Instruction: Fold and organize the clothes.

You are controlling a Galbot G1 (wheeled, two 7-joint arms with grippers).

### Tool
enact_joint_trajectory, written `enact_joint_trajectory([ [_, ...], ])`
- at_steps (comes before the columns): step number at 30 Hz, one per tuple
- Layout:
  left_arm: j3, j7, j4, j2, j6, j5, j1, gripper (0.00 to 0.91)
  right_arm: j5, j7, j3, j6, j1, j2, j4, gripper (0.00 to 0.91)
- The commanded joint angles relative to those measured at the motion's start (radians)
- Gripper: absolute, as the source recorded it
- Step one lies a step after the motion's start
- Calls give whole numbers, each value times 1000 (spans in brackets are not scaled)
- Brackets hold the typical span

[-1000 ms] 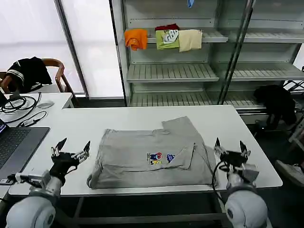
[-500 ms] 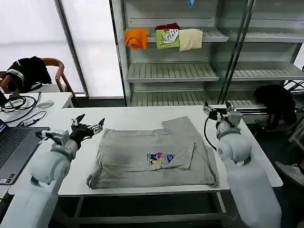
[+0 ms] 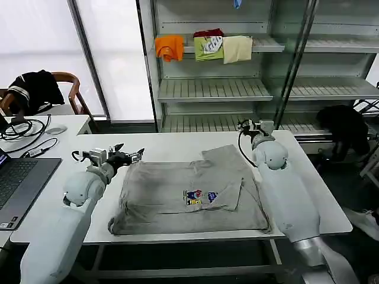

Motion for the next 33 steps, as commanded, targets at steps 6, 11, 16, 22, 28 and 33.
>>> enact_joint_trajectory([
  [6,43,19,165,-33,2,36,-50,907,-38,-62,-11,33,52,73,-220,907],
  [11,42,19,189,-36,-2,36,-52,907,-40,-66,-11,38,49,89,-239,907],
  [16,40,20,207,-39,-9,37,-49,907,-48,-65,-12,38,49,96,-255,907],
  [22,38,18,221,-47,-12,39,-50,907,-54,-57,-11,23,39,94,-240,907],
  [28,32,18,222,-46,-11,40,-45,907,-53,-55,-9,16,25,89,-226,907],
  [33,26,17,219,-43,-12,39,-34,907,-51,-52,-8,2,11,85,-206,907],
])
